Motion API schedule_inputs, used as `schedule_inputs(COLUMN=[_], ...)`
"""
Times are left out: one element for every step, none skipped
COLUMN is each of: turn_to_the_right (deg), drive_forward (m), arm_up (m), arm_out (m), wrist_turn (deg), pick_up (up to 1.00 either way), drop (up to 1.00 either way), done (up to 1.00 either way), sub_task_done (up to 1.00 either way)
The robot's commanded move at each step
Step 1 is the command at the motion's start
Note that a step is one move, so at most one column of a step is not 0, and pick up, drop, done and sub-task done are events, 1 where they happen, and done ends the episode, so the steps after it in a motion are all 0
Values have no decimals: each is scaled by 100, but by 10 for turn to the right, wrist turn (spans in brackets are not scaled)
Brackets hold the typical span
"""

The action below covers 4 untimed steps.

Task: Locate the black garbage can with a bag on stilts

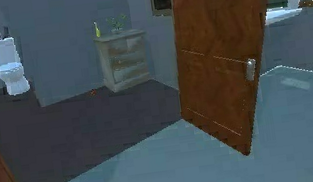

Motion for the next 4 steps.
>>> schedule_inputs(turn_to_the_right=[0, -300, -30, 0], drive_forward=[55, 0, 0, 100], arm_up=[0, 0, 0, 0], arm_out=[0, 0, 0, 0], wrist_turn=[0, 0, 0, 0], pick_up=[0, 0, 0, 0], drop=[0, 0, 0, 0], done=[0, 0, 0, 0], sub_task_done=[0, 0, 0, 0])
